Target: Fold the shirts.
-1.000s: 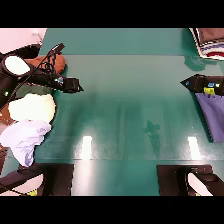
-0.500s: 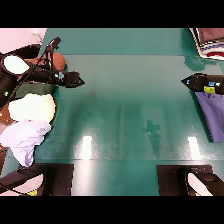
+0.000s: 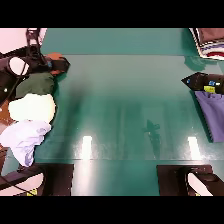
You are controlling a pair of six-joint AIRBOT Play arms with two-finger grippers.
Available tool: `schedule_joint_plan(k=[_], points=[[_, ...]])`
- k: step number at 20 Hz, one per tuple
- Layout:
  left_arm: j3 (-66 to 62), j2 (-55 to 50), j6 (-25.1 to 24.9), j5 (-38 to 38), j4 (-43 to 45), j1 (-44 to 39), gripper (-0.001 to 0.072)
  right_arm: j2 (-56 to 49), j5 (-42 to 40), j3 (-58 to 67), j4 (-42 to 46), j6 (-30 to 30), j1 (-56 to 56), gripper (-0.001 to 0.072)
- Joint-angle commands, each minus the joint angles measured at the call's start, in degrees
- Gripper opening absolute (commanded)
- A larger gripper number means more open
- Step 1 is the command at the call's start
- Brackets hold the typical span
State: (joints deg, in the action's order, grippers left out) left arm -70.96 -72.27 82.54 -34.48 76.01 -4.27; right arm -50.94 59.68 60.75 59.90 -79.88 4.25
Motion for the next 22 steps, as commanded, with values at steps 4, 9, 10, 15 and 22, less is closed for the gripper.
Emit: schedule_joint_plan(k=[4, 9, 10, 15, 22], points=[[-9.2, -14.2, 2.7, 2.9, 5.9, 9.8, 0.0674, 0.0, -1.3, 0.0, -0.4, 0.0, 0.1, 0.002], [-17.3, -28.0, 2.5, 1.7, 6.9, 12.0, 0.0675, 0.0, -1.1, 0.0, -0.4, 0.0, 0.1, 0.0021], [-19.0, -30.1, 2.5, 1.4, 7.3, 12.1, 0.0674, 0.0, -1.2, 0.0, -0.4, 0.0, 0.1, 0.0021], [-22.8, -35.7, 2.5, 0.6, 10.8, 12.1, 0.0597, 0.0, -1.2, 0.0, -0.4, -0.1, 0.1, 0.0021], [-35.2, -32.7, 2.5, -12.2, 10.7, 12.1, 0.0025, 0.0, -1.3, 1.0, -0.5, -0.1, 0.1, 0.002]])
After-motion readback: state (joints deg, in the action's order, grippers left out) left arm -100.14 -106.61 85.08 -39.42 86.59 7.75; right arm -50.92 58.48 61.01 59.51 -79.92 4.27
